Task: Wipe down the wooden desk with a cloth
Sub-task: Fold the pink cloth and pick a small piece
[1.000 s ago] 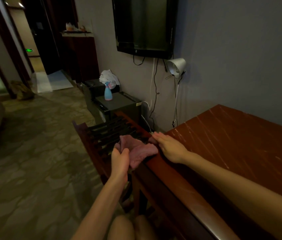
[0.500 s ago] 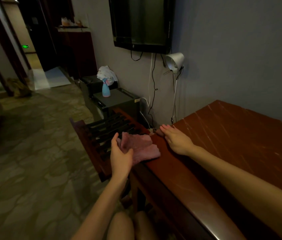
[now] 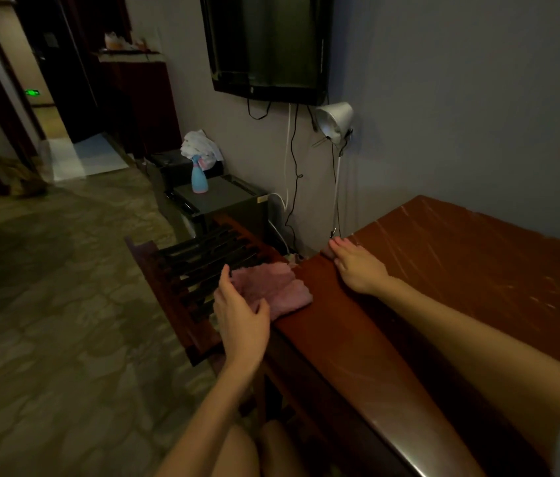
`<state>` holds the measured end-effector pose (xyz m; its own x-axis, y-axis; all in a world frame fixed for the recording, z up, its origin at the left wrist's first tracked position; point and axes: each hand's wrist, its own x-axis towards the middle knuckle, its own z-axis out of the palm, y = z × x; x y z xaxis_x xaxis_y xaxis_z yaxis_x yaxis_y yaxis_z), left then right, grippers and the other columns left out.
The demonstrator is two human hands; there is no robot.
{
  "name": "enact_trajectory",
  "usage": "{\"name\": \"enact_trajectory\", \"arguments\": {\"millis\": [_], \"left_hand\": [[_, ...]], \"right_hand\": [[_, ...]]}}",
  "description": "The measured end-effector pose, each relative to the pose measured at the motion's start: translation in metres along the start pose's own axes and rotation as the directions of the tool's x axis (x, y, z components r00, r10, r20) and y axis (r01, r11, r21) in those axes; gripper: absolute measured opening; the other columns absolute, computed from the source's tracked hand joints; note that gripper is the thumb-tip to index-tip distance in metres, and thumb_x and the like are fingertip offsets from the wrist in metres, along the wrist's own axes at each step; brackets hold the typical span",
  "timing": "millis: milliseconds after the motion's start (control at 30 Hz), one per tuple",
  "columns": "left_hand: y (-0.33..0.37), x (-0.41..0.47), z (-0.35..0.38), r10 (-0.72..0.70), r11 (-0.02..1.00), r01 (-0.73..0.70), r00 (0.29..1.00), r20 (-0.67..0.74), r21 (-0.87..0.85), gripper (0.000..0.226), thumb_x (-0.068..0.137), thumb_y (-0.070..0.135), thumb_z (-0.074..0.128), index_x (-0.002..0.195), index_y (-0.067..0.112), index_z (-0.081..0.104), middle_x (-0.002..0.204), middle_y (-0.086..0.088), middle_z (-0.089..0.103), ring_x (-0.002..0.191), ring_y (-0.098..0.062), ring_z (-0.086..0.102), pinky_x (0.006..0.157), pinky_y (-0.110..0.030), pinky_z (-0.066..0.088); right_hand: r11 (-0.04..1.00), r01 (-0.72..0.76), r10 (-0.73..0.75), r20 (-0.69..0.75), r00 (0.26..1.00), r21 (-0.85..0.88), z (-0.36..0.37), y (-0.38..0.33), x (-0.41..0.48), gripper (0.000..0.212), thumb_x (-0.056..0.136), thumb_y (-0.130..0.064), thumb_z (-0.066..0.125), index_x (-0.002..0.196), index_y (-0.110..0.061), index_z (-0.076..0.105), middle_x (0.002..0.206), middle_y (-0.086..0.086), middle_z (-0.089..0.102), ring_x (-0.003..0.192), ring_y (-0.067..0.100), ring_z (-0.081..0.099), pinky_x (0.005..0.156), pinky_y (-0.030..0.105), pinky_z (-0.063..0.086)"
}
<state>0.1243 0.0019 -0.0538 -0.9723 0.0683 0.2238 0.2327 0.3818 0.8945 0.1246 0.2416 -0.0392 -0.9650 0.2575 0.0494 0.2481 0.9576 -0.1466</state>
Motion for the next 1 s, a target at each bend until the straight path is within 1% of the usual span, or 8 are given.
{"name": "enact_trajectory", "arguments": {"millis": [167,267,400,533,633,733,900,1000], "left_hand": [[0.004,0.001,0.004,0.177,0.885,-0.179,0.983,0.043,0.429,0.079,0.086,0.012,0.06,0.151,0.027,0.018,0.158,-0.008,-0.003,0.146,-0.027,-0.003,0.115,-0.055,0.001],[0.009,0.003,0.011,0.231,0.787,-0.331,0.94,0.249,0.52,0.053,0.095,0.018,0.046,0.145,0.032,0.035,0.159,0.0,0.009,0.147,-0.016,-0.002,0.11,-0.06,-0.017],[0.006,-0.005,0.018,0.156,0.755,-0.386,0.891,0.427,0.53,0.056,0.098,0.052,0.032,0.15,0.032,0.022,0.16,0.006,0.01,0.147,-0.013,0.002,0.116,-0.053,0.002],[-0.001,0.0,0.008,0.229,0.738,-0.422,0.89,0.393,0.526,0.053,0.098,0.048,0.038,0.148,0.034,0.027,0.158,0.008,0.019,0.145,-0.012,0.016,0.114,-0.044,0.028],[-0.004,0.006,-0.003,0.28,0.807,-0.422,0.889,0.362,0.413,0.041,0.099,0.03,0.045,0.139,0.03,0.044,0.152,0.007,0.033,0.138,-0.011,0.033,0.111,-0.033,0.033],[-0.009,0.007,-0.018,0.288,0.9,-0.344,0.93,0.228,0.266,0.035,0.099,0.021,0.047,0.133,0.027,0.051,0.144,0.003,0.045,0.129,-0.014,0.048,0.1,-0.03,0.042],[-0.031,0.019,-0.032,0.167,0.932,-0.206,0.974,0.153,0.296,0.036,0.098,0.035,0.035,0.13,0.033,0.052,0.123,0.0,0.064,0.094,-0.02,0.068,0.08,-0.041,0.055],[-0.029,0.019,-0.032,0.192,0.915,-0.234,0.969,0.157,0.328,0.03,0.099,0.029,0.037,0.124,0.03,0.053,0.104,0.006,0.067,0.082,-0.015,0.067,0.071,-0.034,0.053]], "right_hand": [[0.969,0.247,-0.248,0.026,0.968,0.028,0.009,-0.038,-0.033,0.051,0.103,-0.027,0.026,0.151,-0.02,0.009,0.159,-0.003,0.005,0.146,0.011,0.003,0.117,0.028,0.003],[0.941,0.332,-0.334,0.03,0.942,0.066,0.006,-0.028,-0.058,0.051,0.104,-0.029,0.025,0.151,-0.021,0.01,0.159,-0.005,0.007,0.146,0.008,0.004,0.118,0.025,0.003],[0.979,0.2,-0.201,0.031,0.979,0.04,0.001,-0.013,-0.044,0.05,0.104,-0.032,0.024,0.151,-0.02,0.011,0.159,-0.003,0.01,0.146,0.01,0.008,0.117,0.026,0.006],[0.988,0.141,-0.142,-0.017,0.99,-0.063,-0.004,-0.027,-0.009,0.047,0.103,-0.031,0.029,0.147,-0.017,0.029,0.154,0.002,0.029,0.141,0.02,0.026,0.113,0.036,0.022],[0.982,0.184,-0.187,-0.077,0.979,-0.042,-0.005,-0.032,-0.001,0.04,0.101,-0.033,0.035,0.139,-0.026,0.043,0.142,0.0,0.043,0.13,0.02,0.036,0.102,0.035,0.032],[0.968,0.241,-0.236,-0.072,0.969,0.074,-0.005,-0.034,-0.023,0.04,0.099,-0.035,0.04,0.139,-0.03,0.044,0.139,0.0,0.037,0.128,0.018,0.03,0.104,0.032,0.029],[0.85,0.52,-0.516,-0.061,0.854,0.084,0.0,-0.075,-0.088,0.043,0.097,-0.043,0.035,0.139,-0.038,0.041,0.111,-0.005,0.032,0.098,0.008,0.027,0.082,0.024,0.03],[0.83,0.558,-0.557,-0.049,0.829,0.0,0.007,-0.099,-0.078,0.04,0.099,-0.039,0.037,0.139,-0.039,0.041,0.106,-0.003,0.035,0.095,0.011,0.029,0.076,0.028,0.026]]}}
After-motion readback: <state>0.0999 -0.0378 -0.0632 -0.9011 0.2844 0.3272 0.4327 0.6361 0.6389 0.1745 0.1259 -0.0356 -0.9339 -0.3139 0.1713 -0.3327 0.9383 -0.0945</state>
